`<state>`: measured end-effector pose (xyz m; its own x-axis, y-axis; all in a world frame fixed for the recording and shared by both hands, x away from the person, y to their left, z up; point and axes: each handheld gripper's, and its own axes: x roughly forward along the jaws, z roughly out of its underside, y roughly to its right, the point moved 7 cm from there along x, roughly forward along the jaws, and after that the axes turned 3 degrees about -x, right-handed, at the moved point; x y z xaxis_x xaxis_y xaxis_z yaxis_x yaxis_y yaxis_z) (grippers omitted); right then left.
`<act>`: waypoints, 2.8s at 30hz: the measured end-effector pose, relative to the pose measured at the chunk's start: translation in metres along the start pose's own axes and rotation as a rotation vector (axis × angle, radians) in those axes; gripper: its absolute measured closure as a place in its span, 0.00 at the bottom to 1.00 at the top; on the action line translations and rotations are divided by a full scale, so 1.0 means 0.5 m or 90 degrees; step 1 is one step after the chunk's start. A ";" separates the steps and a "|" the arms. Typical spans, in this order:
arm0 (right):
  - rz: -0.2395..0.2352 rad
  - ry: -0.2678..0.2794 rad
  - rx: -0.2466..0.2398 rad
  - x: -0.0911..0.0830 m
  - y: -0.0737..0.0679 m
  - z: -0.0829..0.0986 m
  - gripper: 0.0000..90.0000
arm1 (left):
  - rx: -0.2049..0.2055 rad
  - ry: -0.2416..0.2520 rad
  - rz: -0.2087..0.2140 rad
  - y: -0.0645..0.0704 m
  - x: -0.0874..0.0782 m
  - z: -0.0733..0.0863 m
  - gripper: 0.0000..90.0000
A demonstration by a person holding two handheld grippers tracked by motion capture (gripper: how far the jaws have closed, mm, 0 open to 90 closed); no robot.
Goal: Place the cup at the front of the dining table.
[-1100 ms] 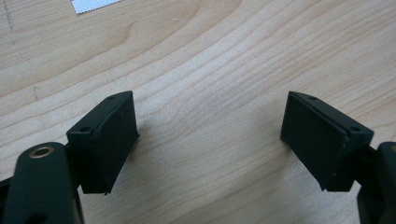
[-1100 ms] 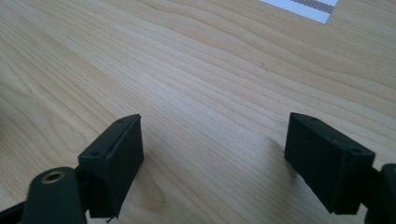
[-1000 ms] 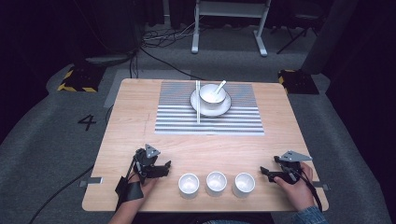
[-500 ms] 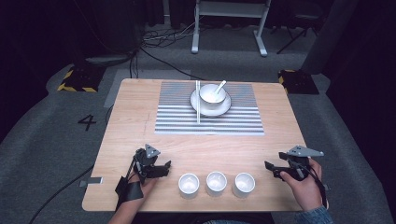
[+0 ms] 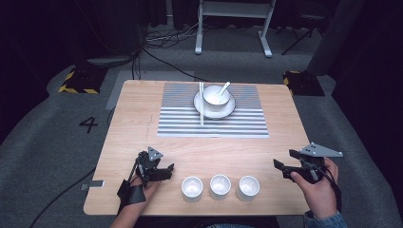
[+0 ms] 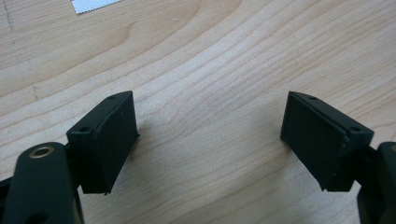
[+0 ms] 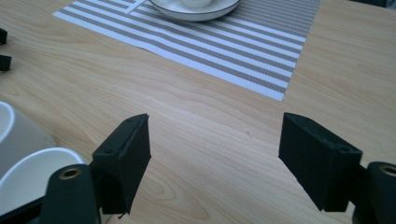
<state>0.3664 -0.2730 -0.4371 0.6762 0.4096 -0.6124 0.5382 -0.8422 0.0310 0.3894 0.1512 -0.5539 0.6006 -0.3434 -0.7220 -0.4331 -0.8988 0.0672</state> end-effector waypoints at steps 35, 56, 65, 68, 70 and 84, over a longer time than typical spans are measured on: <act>-0.077 0.047 -0.093 -0.058 -0.140 -0.060 0.29 | -0.001 0.000 0.000 0.000 0.000 0.000 0.21; -0.121 0.019 -0.097 -0.004 -0.213 -0.004 0.22 | 0.000 0.000 0.000 0.000 0.000 0.000 0.21; -0.109 0.001 -0.093 0.031 -0.214 0.034 0.19 | 0.000 0.000 0.000 0.000 0.000 0.000 0.21; -0.099 0.000 -0.085 0.044 -0.213 0.046 0.18 | 0.000 0.000 0.000 0.000 0.000 0.000 0.21; -0.100 -0.006 -0.083 0.052 -0.215 0.055 0.18 | 0.000 0.000 0.000 0.000 0.000 0.000 0.21; -0.097 -0.062 -0.089 0.102 -0.220 0.108 0.18 | 0.000 0.000 0.000 0.000 0.000 0.000 0.21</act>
<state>0.3145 -0.1788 -0.5145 0.5333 0.4875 -0.6913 0.6996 -0.7136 0.0365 0.3893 0.1511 -0.5539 0.6005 -0.3441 -0.7218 -0.4333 -0.8987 0.0679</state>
